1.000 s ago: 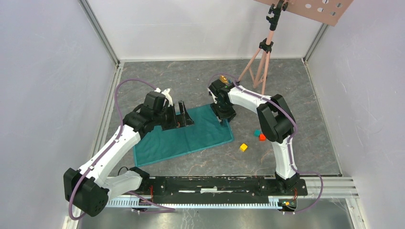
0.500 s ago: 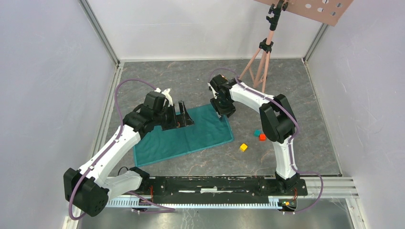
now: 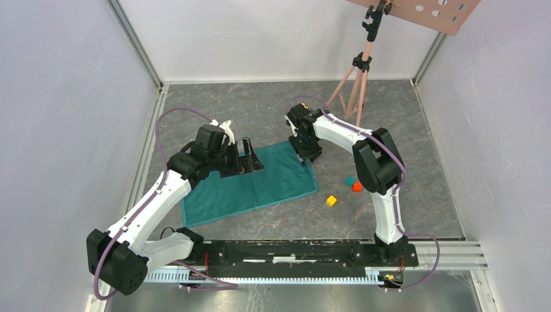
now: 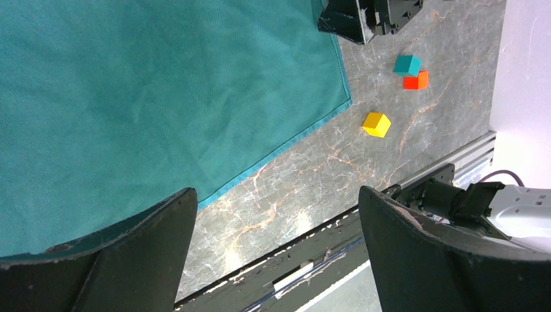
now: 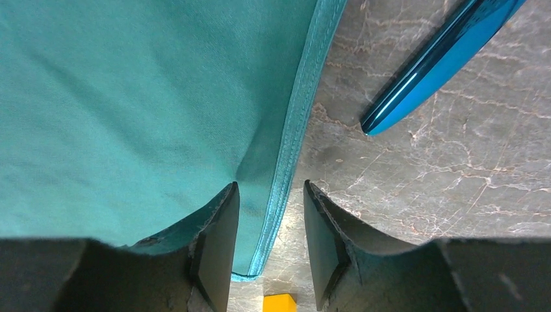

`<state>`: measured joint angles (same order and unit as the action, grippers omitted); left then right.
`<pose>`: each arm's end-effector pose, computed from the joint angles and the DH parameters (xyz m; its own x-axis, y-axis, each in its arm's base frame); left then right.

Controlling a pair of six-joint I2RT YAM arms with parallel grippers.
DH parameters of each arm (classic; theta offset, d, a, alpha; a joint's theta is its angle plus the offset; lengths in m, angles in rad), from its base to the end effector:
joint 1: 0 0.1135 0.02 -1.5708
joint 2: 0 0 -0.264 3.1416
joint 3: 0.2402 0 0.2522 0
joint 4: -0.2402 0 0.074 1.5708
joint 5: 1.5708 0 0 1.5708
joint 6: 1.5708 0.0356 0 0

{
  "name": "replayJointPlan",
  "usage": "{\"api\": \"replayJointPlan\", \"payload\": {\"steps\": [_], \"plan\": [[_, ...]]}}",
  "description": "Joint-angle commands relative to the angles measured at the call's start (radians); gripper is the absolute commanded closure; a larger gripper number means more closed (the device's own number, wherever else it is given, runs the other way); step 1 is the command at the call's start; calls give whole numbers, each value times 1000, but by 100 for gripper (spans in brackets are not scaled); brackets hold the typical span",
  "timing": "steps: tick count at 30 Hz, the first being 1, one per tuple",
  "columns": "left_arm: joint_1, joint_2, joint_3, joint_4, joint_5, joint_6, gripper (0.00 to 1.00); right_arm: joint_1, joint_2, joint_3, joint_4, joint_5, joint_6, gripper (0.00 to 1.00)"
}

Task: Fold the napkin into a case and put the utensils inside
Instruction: Pick up the rectangle-folded napkin from the center of the board.

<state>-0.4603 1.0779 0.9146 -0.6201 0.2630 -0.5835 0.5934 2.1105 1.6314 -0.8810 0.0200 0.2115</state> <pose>0.1960 -0.1075 0.2890 -0.8549 -0.1699 -0.4902 0.1474 0.8264 -0.5435 0.3516 0.2363 0.1731 -0.9093 -0.3601 -0.2086 -0.3730 0.9275 0.0248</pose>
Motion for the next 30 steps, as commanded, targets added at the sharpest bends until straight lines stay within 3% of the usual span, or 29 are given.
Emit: {"api": "replayJointPlan", "payload": {"steps": [1,9,14,20,25,30], "plan": [[3,-15,3,9,4,51,0,-7,13,-34,13,12,-2,52],[5,-23,4,2,5,55,0,-9,33,-91,58,10,2,51],[6,-38,6,-9,0,56,0,-9,68,-128,101,7,2,55],[7,-57,16,-29,-8,56,0,-3,104,-147,140,56,-4,76],[9,-63,32,-51,-17,60,0,10,98,-147,170,83,-30,100],[11,-66,46,-81,-49,67,0,27,2,-130,222,120,-91,100]]}}
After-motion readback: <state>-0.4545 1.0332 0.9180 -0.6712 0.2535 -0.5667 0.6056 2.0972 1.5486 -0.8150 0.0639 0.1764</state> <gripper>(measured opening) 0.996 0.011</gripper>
